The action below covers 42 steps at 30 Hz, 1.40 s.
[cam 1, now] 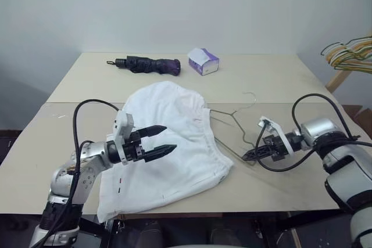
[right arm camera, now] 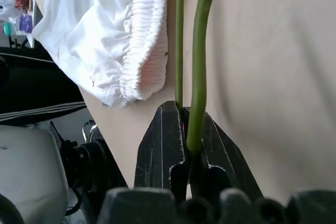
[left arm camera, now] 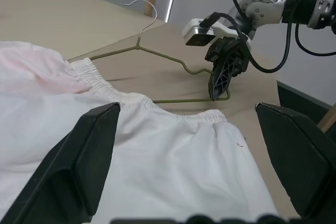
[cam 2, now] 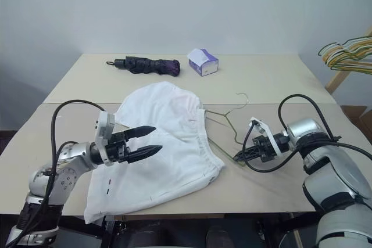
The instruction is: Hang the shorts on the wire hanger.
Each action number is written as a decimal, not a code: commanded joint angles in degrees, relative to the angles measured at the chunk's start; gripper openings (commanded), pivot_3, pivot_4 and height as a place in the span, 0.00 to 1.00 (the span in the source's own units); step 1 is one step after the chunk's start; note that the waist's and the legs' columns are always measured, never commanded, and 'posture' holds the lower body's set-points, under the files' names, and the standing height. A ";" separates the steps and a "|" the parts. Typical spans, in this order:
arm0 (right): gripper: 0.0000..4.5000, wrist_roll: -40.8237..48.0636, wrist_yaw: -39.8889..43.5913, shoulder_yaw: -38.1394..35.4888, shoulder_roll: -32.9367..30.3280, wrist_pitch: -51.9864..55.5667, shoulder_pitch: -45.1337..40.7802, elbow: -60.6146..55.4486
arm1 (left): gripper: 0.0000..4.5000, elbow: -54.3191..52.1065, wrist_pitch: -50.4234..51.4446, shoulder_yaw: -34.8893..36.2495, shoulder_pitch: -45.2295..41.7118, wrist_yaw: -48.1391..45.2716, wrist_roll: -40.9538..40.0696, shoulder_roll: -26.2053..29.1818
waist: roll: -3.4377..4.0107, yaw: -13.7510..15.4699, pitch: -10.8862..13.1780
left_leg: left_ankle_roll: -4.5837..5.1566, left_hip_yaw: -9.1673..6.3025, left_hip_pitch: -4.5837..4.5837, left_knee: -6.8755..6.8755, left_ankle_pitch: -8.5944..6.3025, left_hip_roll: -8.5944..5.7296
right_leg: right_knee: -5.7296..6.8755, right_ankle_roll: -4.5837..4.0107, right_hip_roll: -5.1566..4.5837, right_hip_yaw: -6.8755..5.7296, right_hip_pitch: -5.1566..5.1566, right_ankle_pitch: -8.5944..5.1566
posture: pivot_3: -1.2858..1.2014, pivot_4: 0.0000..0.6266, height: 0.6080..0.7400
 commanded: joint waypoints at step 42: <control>0.00 -32.76 -18.79 -14.76 9.53 -26.90 10.34 -50.82 | 0.99 51.61 -35.95 -36.59 -54.00 -35.41 9.56 23.04 | 0.00 -2.01 0.02 | -0.09 0.00 -0.30 0.17 0.10 0.19 | 0.30 -0.01 0.29 0.01 -0.35 0.03 | 0.49 0.00 1.00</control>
